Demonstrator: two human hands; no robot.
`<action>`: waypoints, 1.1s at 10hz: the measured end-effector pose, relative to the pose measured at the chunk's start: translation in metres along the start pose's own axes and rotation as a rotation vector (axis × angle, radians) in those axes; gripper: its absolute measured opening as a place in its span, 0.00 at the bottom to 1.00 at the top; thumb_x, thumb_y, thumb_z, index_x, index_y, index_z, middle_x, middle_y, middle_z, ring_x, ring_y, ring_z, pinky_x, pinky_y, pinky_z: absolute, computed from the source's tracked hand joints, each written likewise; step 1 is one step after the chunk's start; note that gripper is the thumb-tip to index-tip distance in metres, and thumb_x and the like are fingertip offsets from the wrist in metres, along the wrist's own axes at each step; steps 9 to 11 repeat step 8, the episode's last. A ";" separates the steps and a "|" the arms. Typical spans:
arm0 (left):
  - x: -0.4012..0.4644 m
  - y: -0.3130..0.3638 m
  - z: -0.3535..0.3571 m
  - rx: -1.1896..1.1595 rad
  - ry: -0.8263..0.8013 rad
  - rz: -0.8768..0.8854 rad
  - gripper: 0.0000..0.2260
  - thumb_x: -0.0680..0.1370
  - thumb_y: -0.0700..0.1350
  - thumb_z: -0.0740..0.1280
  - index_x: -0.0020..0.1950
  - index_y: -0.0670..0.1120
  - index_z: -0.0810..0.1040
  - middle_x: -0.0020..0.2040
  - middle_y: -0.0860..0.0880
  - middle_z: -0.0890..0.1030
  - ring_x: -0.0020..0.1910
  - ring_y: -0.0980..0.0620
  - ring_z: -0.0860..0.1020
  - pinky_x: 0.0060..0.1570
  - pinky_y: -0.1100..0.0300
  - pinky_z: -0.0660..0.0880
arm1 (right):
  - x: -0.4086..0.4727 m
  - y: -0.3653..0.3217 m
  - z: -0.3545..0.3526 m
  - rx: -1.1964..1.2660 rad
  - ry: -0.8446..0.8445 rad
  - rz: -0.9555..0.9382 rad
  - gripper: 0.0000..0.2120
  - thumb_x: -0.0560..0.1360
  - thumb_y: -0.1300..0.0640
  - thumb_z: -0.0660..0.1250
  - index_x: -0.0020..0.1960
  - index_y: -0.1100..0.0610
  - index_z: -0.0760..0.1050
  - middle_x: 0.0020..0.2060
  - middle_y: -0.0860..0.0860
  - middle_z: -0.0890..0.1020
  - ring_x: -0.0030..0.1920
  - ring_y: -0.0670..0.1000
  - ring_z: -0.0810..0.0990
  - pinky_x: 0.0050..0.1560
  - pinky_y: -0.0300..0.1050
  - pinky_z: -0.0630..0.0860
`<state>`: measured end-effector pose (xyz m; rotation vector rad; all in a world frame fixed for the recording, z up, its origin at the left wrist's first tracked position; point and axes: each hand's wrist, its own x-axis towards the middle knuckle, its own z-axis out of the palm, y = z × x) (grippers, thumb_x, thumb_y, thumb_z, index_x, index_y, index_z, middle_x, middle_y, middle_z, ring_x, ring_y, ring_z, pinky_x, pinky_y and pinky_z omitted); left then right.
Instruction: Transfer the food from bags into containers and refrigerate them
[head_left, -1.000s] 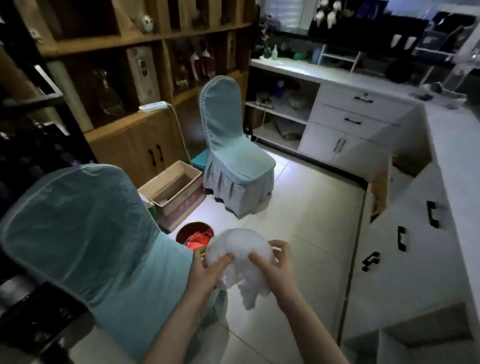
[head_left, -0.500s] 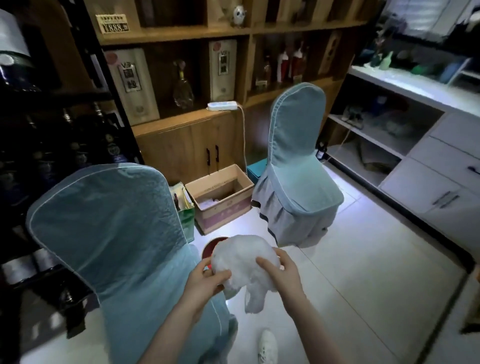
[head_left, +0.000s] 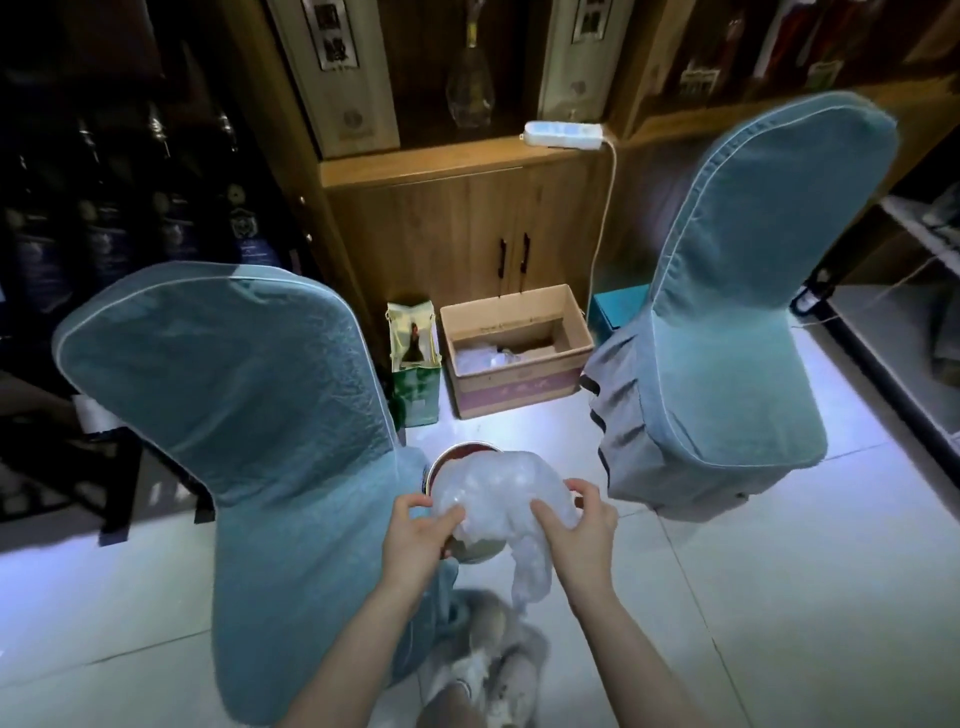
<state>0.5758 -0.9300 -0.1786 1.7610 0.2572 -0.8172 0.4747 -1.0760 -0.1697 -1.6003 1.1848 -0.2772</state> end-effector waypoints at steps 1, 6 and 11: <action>0.045 -0.021 0.013 -0.015 0.059 -0.049 0.11 0.76 0.50 0.69 0.50 0.48 0.70 0.42 0.38 0.83 0.36 0.43 0.81 0.35 0.57 0.74 | 0.038 0.019 0.021 0.069 -0.070 0.051 0.18 0.75 0.52 0.69 0.62 0.49 0.70 0.57 0.56 0.71 0.49 0.45 0.75 0.59 0.47 0.73; 0.315 -0.199 0.068 0.058 -0.005 -0.212 0.21 0.78 0.57 0.63 0.68 0.50 0.68 0.55 0.45 0.80 0.50 0.45 0.80 0.52 0.52 0.75 | 0.246 0.230 0.170 -0.200 -0.345 0.124 0.22 0.77 0.47 0.63 0.69 0.53 0.68 0.62 0.49 0.75 0.64 0.55 0.74 0.62 0.44 0.69; 0.288 -0.177 0.069 0.169 0.023 -0.128 0.14 0.79 0.51 0.65 0.63 0.49 0.70 0.53 0.48 0.77 0.49 0.50 0.75 0.48 0.57 0.70 | 0.229 0.212 0.148 -0.221 -0.306 0.086 0.13 0.77 0.56 0.66 0.58 0.63 0.77 0.50 0.64 0.78 0.43 0.53 0.73 0.43 0.40 0.65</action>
